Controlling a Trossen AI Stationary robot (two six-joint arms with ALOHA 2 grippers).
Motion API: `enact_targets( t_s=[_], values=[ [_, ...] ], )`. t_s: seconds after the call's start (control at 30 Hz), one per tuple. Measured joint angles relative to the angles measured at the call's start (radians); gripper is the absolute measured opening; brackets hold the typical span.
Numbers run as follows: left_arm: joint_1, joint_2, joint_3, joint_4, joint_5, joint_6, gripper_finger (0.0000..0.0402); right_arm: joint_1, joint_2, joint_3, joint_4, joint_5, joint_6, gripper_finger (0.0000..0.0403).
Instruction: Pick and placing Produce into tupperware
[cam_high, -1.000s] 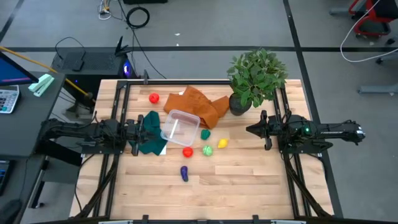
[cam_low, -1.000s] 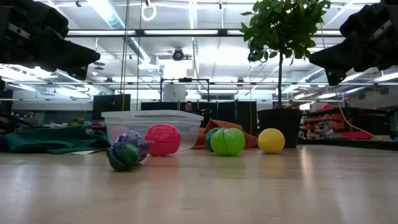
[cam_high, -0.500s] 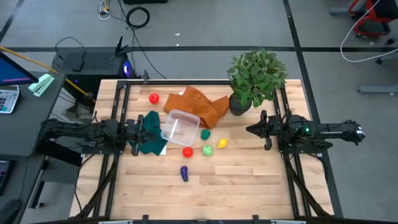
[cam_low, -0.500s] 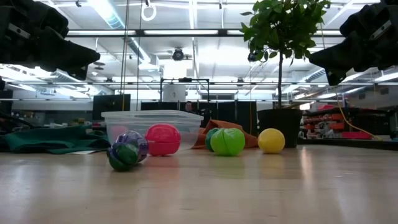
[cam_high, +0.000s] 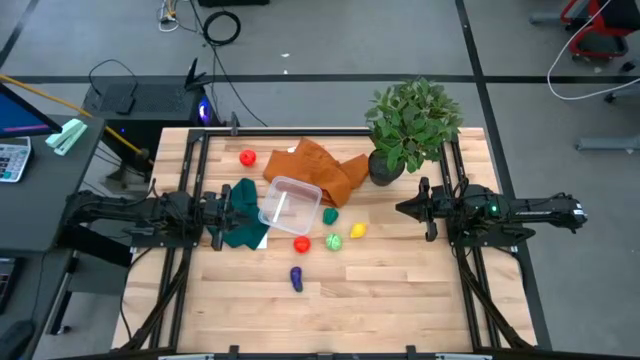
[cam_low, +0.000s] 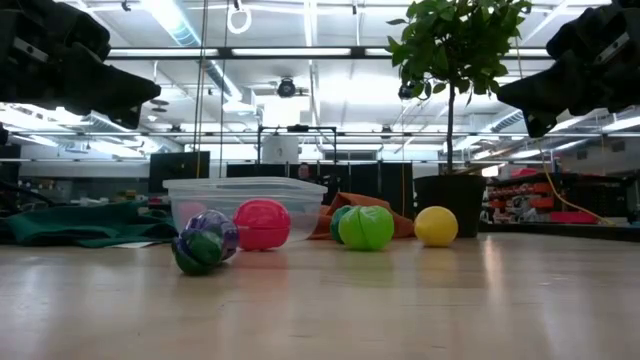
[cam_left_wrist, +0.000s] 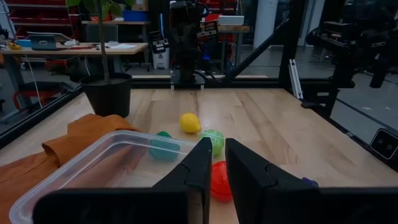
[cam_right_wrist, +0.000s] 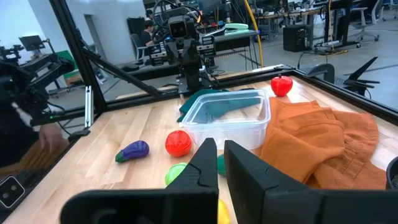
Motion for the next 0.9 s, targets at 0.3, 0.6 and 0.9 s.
enact_targets(
  t_s=[0.3, 0.6, 0.9],
  values=[
    [0.000, 0.000, 0.000, 0.000, 0.000, 0.000, 0.0057, 0.000, 0.000, 0.000, 0.000, 0.000, 0.000, 0.0000],
    [0.000, 0.000, 0.000, 0.000, 0.000, 0.000, 0.0055, 0.000, 0.000, 0.000, 0.000, 0.000, 0.000, 0.0000],
    [0.000, 0.000, 0.000, 0.000, 0.000, 0.000, 0.0059, 0.000, 0.000, 0.000, 0.000, 0.000, 0.000, 0.0000]
  ],
)
